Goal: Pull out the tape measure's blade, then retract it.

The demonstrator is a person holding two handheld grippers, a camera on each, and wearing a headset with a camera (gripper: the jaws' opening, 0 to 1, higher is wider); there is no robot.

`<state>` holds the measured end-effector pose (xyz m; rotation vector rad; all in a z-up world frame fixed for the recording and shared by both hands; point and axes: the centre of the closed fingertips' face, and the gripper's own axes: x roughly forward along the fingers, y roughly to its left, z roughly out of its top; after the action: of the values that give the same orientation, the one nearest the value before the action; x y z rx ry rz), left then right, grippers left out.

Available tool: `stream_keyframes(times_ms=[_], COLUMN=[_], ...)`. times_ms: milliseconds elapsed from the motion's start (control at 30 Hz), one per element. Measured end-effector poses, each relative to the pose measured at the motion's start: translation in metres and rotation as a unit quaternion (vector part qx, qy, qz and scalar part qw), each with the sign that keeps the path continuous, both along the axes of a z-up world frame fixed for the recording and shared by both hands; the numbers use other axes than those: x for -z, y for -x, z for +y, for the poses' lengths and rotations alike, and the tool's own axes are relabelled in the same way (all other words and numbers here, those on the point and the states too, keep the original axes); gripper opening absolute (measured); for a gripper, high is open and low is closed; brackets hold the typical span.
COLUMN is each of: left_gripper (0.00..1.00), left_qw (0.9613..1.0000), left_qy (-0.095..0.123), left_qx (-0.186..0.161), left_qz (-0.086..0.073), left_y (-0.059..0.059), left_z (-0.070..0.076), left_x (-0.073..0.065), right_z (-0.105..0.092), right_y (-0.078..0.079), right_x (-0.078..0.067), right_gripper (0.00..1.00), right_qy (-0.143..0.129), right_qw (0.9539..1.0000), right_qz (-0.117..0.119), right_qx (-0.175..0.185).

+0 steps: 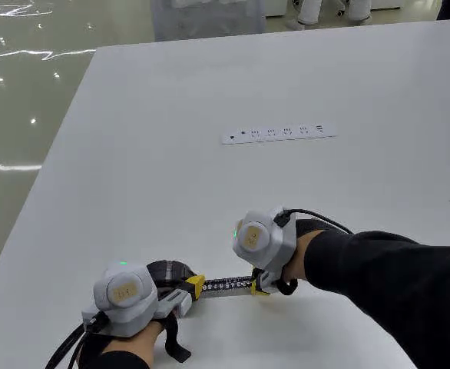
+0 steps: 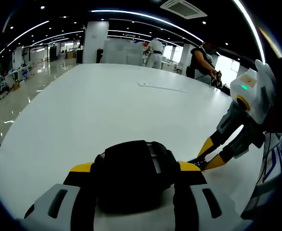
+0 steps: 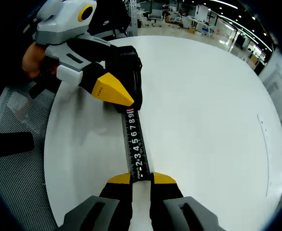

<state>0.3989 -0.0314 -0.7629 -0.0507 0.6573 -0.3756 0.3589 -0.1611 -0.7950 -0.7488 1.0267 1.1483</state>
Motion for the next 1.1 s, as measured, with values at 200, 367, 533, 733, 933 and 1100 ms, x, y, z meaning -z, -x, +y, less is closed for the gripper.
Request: stream_keyframes(times_ms=[200, 367, 533, 733, 933, 1100], left_gripper=[0.6, 0.6, 0.6, 0.6, 0.6, 0.6], left_qw=[1.0, 1.0, 1.0, 1.0, 1.0, 1.0], left_qy=[0.002, -0.003, -0.002, 0.003, -0.002, -0.001], left_qx=[0.002, -0.001, -0.003, -0.002, 0.002, 0.004], left_qz=[0.002, -0.002, 0.001, 0.004, 0.005, 0.007], left_y=[-0.0003, -0.0011, -0.0018, -0.0016, -0.0011, -0.0018], left_z=[-0.0003, -0.0001, 0.0001, 0.0001, -0.0006, -0.0001], left_x=[0.0006, 0.0009, 0.0017, 0.0019, 0.0021, 0.0023], right_z=[0.0019, 0.0023, 0.0028, 0.0038, 0.0053, 0.0065], right_y=[0.0001, 0.0, -0.0009, -0.0011, -0.0009, -0.0016], right_x=[0.0004, 0.0008, 0.0012, 0.0016, 0.0015, 0.001], right_gripper=[0.08, 0.08, 0.08, 0.08, 0.08, 0.08], right_qy=[-0.005, -0.001, -0.001, -0.004, -0.004, -0.004], right_qw=[1.0, 1.0, 1.0, 1.0, 1.0, 0.9999], right_qz=[0.002, -0.002, -0.002, -0.002, -0.002, -0.004], right_qx=[0.009, 0.005, 0.0, -0.001, -0.003, -0.01])
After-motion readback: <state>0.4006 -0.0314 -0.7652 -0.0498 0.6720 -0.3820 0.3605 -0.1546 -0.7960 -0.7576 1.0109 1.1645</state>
